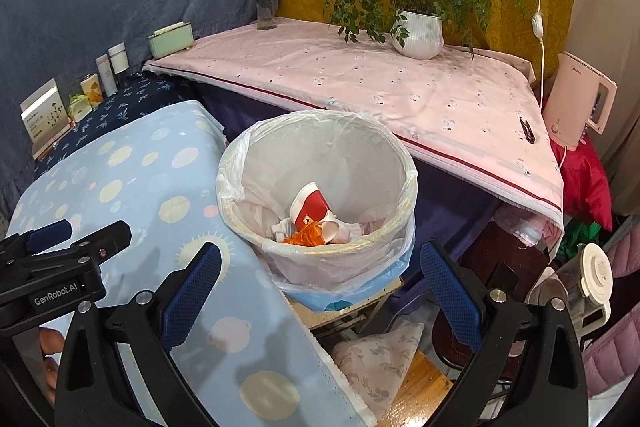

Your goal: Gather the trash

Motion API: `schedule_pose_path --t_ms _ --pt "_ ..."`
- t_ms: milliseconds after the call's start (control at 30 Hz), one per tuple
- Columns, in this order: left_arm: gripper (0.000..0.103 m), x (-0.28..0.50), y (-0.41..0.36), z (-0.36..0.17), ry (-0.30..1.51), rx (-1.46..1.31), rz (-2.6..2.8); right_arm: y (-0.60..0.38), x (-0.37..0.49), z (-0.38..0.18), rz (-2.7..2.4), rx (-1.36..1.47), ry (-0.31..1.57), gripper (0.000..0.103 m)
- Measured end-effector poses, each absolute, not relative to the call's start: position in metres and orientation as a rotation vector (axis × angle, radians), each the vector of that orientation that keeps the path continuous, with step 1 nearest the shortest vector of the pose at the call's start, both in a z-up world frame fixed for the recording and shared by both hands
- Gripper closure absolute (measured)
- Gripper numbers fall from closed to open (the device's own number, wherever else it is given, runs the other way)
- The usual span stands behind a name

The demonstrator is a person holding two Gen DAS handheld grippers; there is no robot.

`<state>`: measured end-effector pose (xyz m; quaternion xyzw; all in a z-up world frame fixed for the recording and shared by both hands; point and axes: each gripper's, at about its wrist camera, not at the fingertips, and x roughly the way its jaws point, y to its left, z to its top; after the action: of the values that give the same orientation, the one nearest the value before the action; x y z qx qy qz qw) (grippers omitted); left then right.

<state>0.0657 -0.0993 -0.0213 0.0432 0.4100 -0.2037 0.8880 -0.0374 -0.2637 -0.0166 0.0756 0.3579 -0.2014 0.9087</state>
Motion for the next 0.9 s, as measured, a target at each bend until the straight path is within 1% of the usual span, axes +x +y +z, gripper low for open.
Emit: schedule_pose_path --t_ms 467,900 --pt "0.010 0.058 -0.107 -0.028 0.842 0.130 -0.431 -0.262 -0.037 -0.023 -0.412 0.147 0.750 0.007" --pt "0.010 0.060 -0.103 -0.033 0.864 0.090 -0.396 -0.262 -0.037 -0.026 -0.412 0.146 0.755 0.007"
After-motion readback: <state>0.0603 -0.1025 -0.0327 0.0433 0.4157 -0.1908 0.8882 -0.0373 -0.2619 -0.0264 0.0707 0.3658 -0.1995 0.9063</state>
